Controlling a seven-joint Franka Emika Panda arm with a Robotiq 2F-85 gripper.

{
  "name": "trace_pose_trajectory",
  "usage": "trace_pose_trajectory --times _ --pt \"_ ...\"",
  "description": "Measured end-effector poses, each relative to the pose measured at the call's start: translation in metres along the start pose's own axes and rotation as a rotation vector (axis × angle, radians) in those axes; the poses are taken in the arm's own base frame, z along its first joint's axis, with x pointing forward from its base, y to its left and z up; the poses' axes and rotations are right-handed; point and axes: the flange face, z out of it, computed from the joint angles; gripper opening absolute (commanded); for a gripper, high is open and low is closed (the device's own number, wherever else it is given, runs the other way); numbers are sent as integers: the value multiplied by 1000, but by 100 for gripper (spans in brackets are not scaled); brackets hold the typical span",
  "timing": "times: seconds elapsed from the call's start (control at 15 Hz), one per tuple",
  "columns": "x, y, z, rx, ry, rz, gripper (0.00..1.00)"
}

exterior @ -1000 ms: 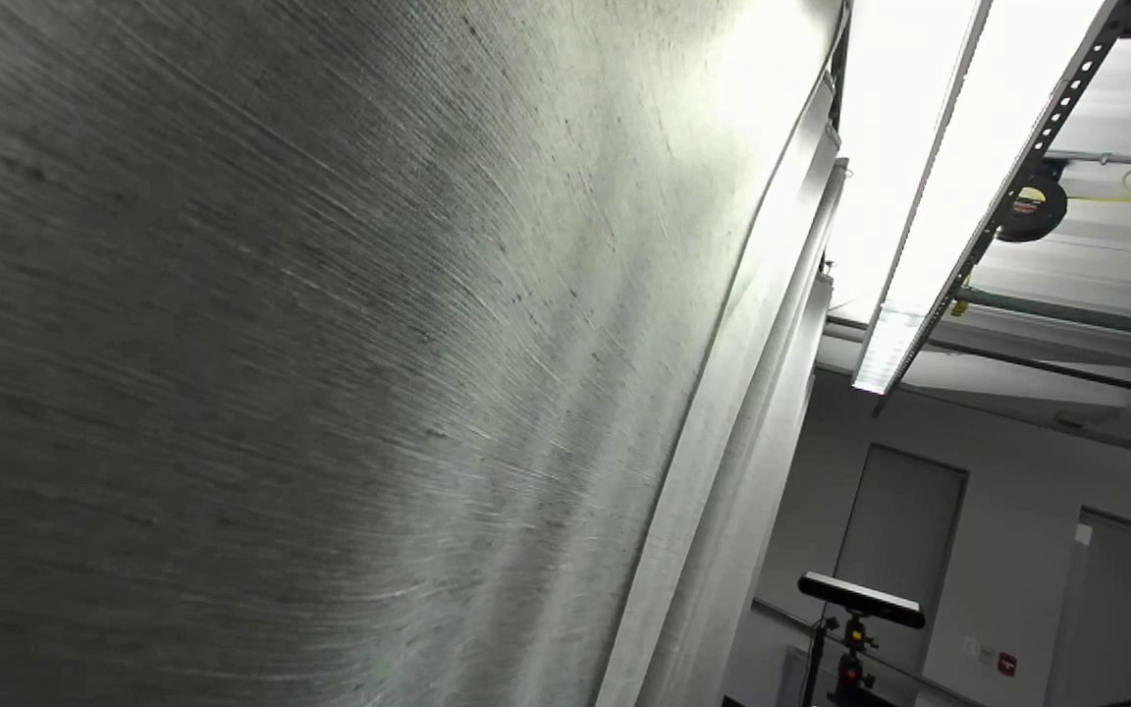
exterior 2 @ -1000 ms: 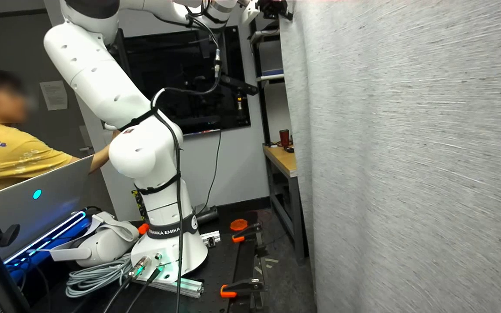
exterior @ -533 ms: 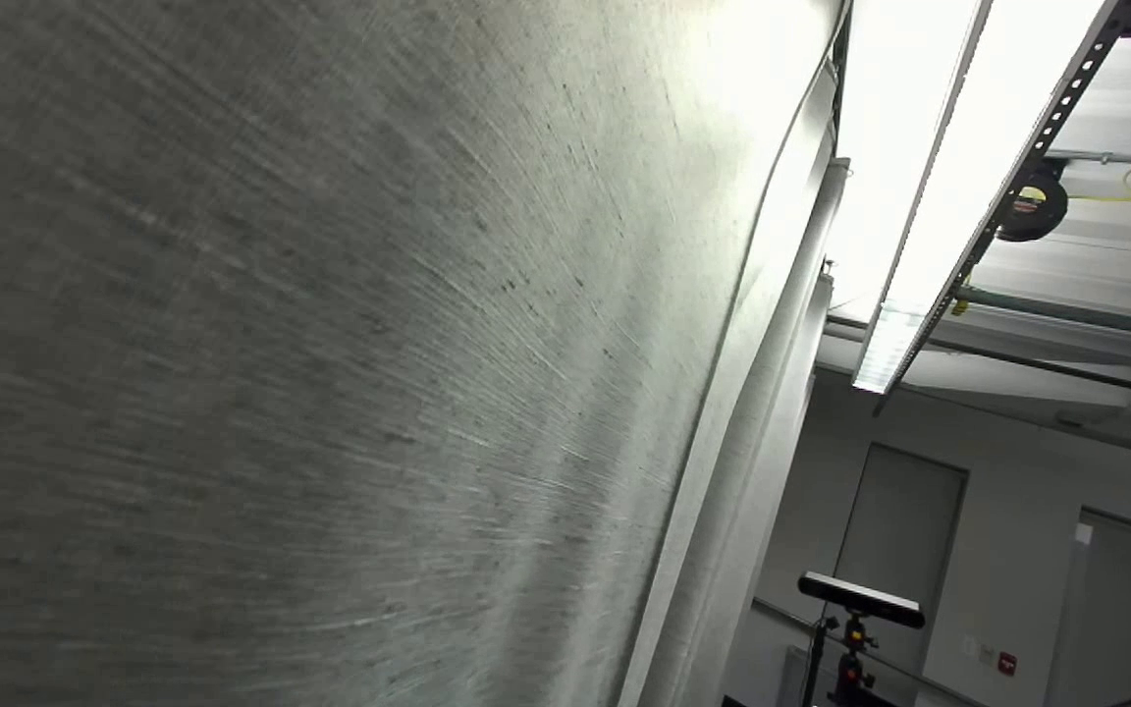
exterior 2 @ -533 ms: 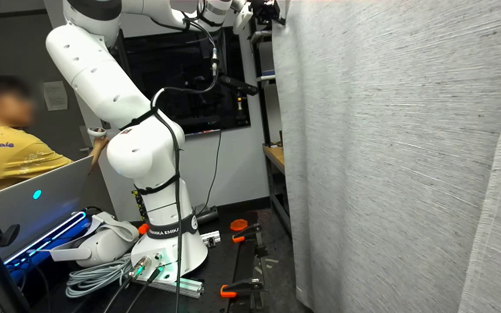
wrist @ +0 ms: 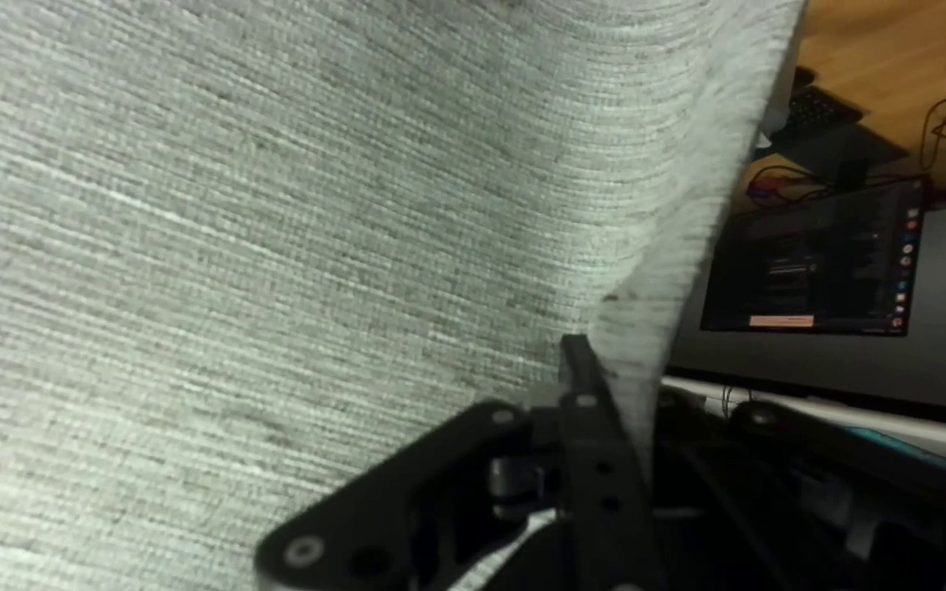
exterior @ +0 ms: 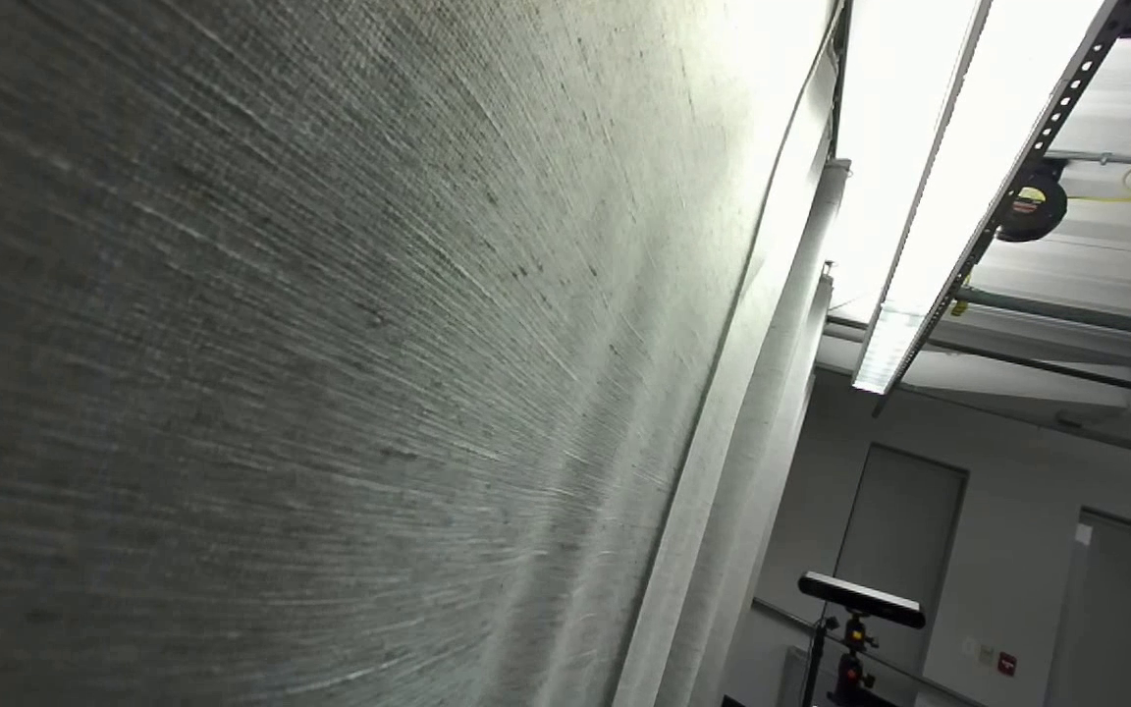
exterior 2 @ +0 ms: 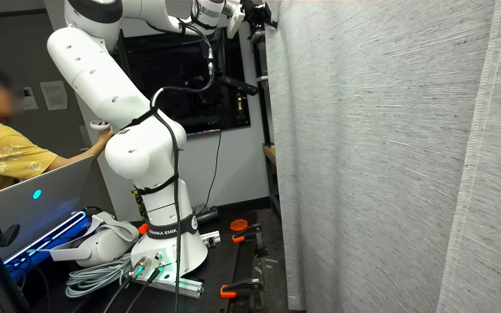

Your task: Slide the curtain to the left

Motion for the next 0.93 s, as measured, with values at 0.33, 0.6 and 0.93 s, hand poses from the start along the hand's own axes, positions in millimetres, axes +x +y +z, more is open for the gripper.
trace_pose_trajectory --times 0.33,0.6,0.93 --pt "4 -8 6 -62 -16 -52 1" --pt "6 -9 17 -122 -38 -87 1" --pt "7 -8 27 -167 -55 -110 2"
